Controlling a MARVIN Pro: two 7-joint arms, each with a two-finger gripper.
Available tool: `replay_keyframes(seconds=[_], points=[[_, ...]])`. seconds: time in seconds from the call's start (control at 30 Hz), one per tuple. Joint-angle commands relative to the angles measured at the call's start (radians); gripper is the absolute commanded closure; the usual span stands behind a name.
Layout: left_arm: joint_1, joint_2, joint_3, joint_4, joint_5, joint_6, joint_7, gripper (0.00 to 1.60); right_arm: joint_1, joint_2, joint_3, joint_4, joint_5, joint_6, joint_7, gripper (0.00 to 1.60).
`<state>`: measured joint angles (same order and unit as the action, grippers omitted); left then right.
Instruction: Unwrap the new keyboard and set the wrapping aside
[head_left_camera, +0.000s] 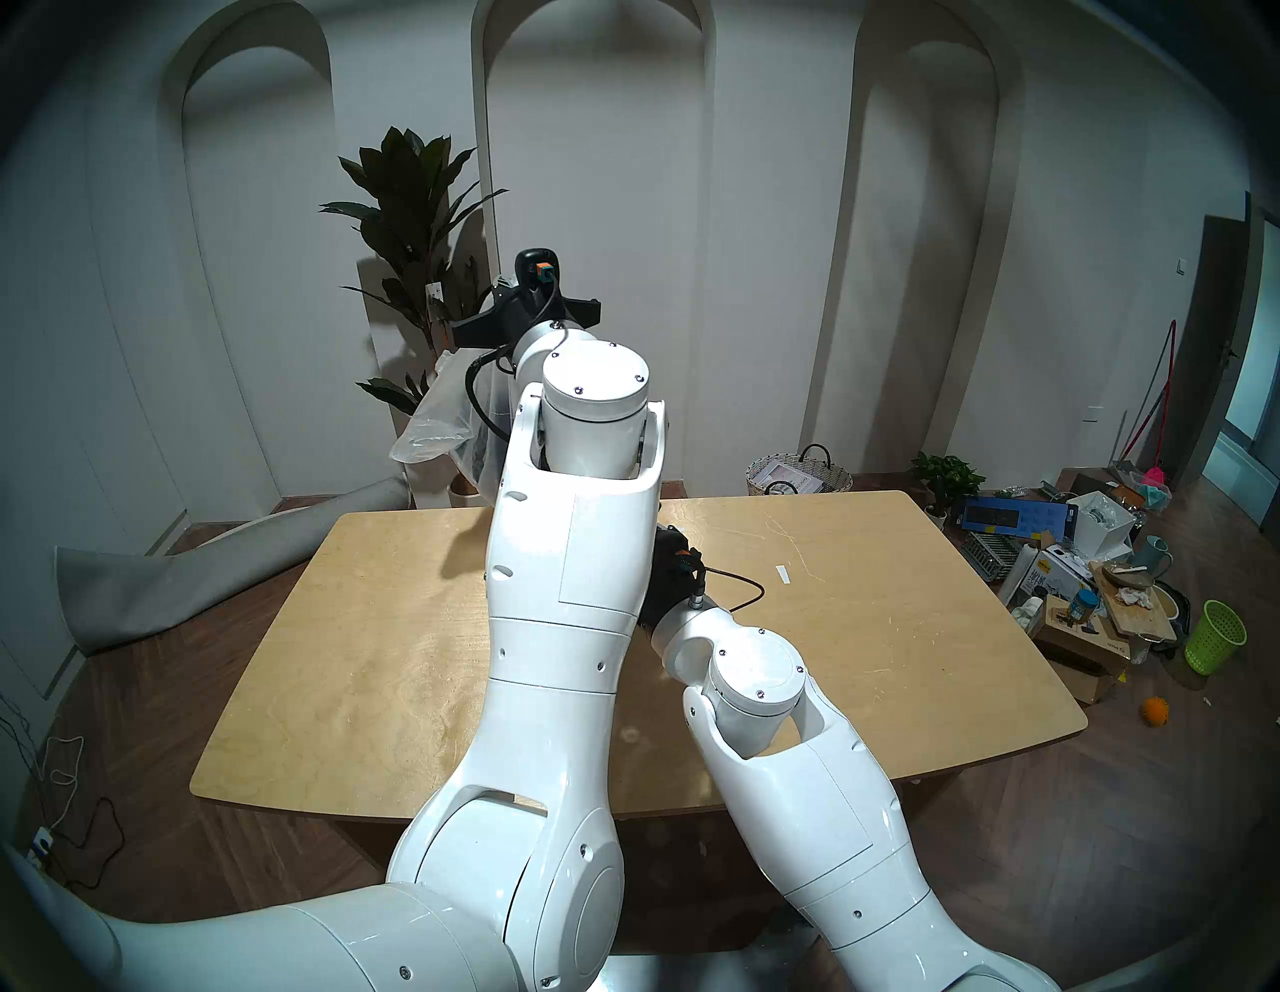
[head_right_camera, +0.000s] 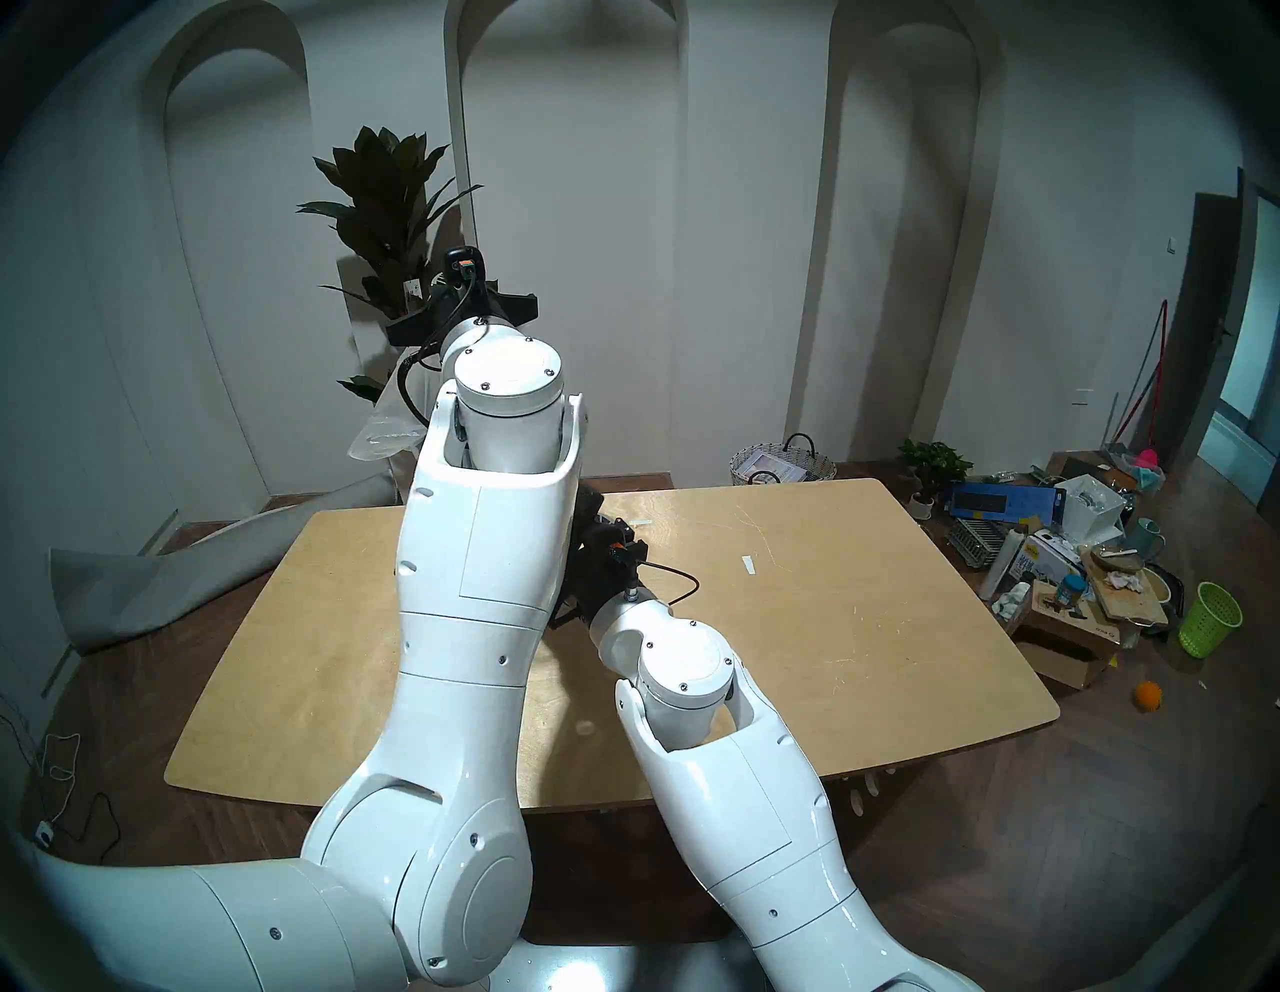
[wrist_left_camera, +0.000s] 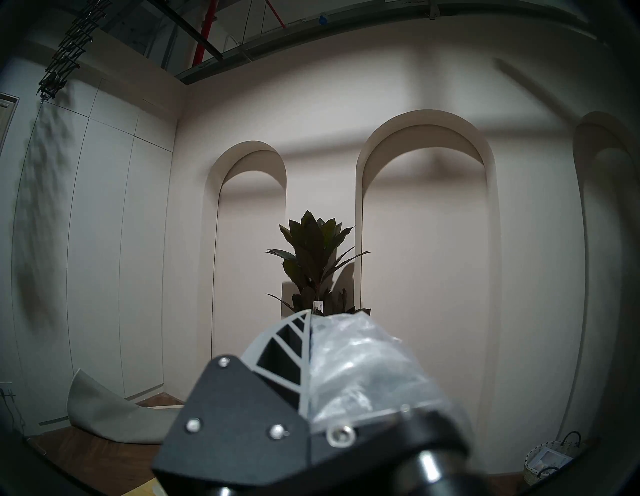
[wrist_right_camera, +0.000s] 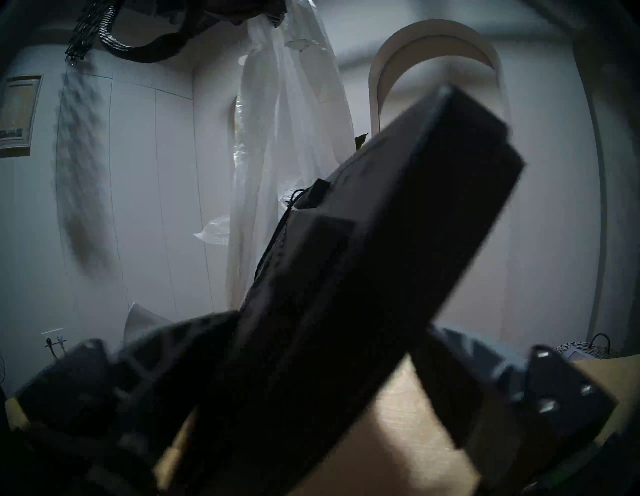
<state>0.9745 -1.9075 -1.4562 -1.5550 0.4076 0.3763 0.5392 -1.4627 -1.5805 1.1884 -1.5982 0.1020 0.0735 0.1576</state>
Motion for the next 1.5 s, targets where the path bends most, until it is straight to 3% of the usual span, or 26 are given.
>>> replay_keyframes(seconds=[0.0,0.37,0.5,0.6,0.73,1.1,1.27,1.3,1.33,1.47], points=[[-0.047,-0.001,0.010,-0.025,0.003,-0.022,-0.002,1.60,0.041,-0.029,0.024,-0.001,0.005,-0.061,-0.023,1.60],[-0.047,-0.001,0.010,-0.024,0.003,-0.027,-0.002,1.60,-0.019,0.031,0.044,-0.038,-0.013,-0.108,-0.019,1.60],[-0.047,-0.001,0.010,-0.024,0.002,-0.027,-0.002,1.60,-0.073,0.043,0.051,-0.090,-0.008,-0.089,-0.028,1.60],[-0.047,-0.001,0.010,-0.024,0.002,-0.025,-0.002,1.60,-0.154,0.084,0.032,-0.150,-0.003,-0.089,-0.017,1.60],[-0.046,-0.001,0.010,-0.024,0.002,-0.023,-0.003,1.60,-0.183,0.127,-0.009,-0.175,-0.001,-0.108,-0.010,1.60],[-0.047,-0.008,0.042,0.070,0.002,-0.109,0.002,1.60,-0.331,0.248,-0.071,-0.320,0.013,-0.176,-0.004,1.60],[-0.052,0.018,0.067,0.118,0.030,-0.171,0.024,1.60,-0.382,0.290,-0.064,-0.369,0.017,-0.195,-0.011,1.60],[-0.048,0.023,0.076,0.130,0.038,-0.203,0.030,1.60,-0.429,0.297,-0.048,-0.417,0.008,-0.186,-0.012,1.60],[-0.047,0.027,0.086,0.132,0.042,-0.186,0.036,1.60,-0.397,0.312,-0.065,-0.385,0.019,-0.201,-0.018,1.60],[-0.029,0.055,0.121,0.163,0.060,-0.261,0.044,1.60,-0.466,0.343,-0.039,-0.450,0.011,-0.202,-0.032,1.60]])
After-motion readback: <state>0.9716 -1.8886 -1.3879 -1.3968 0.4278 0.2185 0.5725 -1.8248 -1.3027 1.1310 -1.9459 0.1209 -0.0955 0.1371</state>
